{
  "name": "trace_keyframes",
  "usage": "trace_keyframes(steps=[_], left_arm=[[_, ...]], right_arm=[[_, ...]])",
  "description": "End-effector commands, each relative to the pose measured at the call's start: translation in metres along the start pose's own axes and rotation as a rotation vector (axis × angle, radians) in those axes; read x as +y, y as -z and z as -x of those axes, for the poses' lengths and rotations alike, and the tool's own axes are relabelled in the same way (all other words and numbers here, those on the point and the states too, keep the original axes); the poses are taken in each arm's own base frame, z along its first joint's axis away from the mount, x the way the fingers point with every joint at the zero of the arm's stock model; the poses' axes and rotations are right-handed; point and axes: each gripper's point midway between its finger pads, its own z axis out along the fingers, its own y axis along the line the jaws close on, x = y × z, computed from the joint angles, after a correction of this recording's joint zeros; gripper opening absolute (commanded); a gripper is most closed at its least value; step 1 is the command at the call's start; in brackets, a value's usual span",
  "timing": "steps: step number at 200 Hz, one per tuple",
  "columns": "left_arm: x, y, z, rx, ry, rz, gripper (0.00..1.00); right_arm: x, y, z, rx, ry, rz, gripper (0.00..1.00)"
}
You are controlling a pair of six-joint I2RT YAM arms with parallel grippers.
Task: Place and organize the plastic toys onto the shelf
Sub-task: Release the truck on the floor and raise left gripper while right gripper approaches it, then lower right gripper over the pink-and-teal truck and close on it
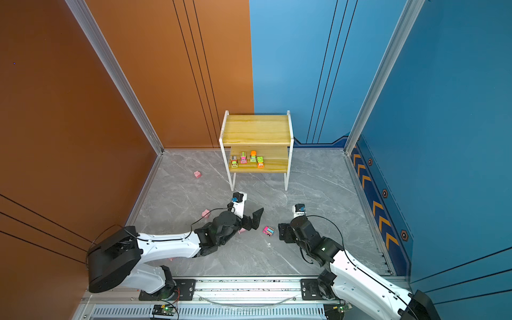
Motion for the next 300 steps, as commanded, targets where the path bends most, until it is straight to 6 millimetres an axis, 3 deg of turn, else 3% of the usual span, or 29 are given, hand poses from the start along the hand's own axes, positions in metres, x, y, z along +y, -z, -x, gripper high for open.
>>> trace_keyframes(steps=[1,32,60,66,109,153,220,300], left_arm=[[0.022,0.006,-0.010,0.193,0.076,0.034,0.96],[0.045,0.017,0.008,0.384,0.067,0.072,0.96],[0.059,0.032,0.012,0.535,0.085,0.061,0.96],[0.058,0.033,0.027,0.514,0.087,0.050,0.96],[0.069,0.044,0.052,0.495,0.086,0.049,0.96],[0.068,0.053,0.055,0.521,0.022,0.033,0.96],[0.073,0.061,0.047,0.525,-0.032,0.027,0.96],[0.085,0.061,0.059,0.463,0.026,0.018,0.95]], right_arm=[[0.007,-0.001,-0.001,0.003,0.004,-0.027,0.85],[0.023,-0.010,-0.021,0.056,0.049,-0.022,0.85],[0.030,-0.022,-0.037,0.102,0.042,-0.020,0.85],[0.030,-0.024,-0.040,0.110,0.039,-0.024,0.85],[0.025,-0.035,-0.046,0.133,0.014,-0.077,0.85],[0.011,-0.046,-0.050,0.131,-0.033,-0.164,0.85],[-0.007,-0.050,-0.039,0.106,-0.055,-0.269,0.83],[-0.030,-0.048,-0.016,0.069,-0.061,-0.327,0.84]])
